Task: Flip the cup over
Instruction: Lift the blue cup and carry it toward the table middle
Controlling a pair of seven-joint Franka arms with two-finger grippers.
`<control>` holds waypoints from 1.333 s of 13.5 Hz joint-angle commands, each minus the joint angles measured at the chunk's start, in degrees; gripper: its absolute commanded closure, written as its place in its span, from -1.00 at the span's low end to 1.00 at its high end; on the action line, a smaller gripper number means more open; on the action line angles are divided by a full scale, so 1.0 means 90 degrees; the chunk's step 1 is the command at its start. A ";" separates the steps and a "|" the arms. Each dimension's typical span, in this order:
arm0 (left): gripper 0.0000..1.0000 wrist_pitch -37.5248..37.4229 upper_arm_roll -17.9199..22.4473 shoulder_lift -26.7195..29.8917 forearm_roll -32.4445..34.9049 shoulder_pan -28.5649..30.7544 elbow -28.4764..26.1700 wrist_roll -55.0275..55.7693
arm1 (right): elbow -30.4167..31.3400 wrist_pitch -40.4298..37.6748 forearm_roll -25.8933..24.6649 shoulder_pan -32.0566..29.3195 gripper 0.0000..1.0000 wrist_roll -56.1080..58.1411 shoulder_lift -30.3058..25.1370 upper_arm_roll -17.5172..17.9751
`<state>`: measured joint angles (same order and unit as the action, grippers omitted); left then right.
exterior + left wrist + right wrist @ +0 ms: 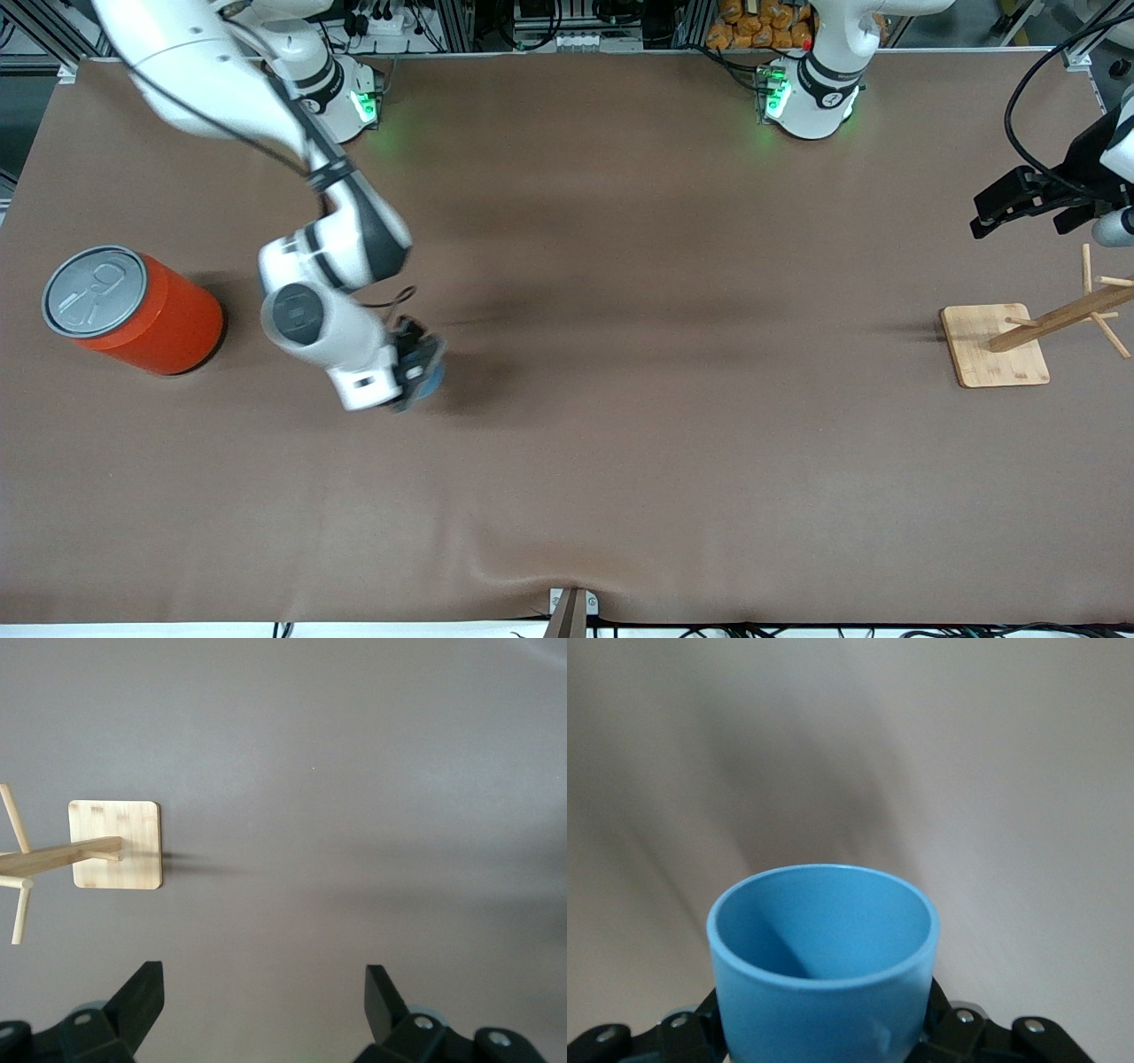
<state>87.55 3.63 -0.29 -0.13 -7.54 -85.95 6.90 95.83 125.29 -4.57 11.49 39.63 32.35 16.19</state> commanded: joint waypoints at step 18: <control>-1.00 0.0008 -0.0042 -0.0016 -0.0092 -0.0022 -0.0001 -0.0102 | 0.0124 0.1801 -0.1835 0.2249 -1.00 -0.0595 0.0985 -0.0383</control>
<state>87.56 3.35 -0.36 -0.14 -7.67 -86.15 6.90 97.30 140.42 -19.16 31.43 35.82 40.68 13.20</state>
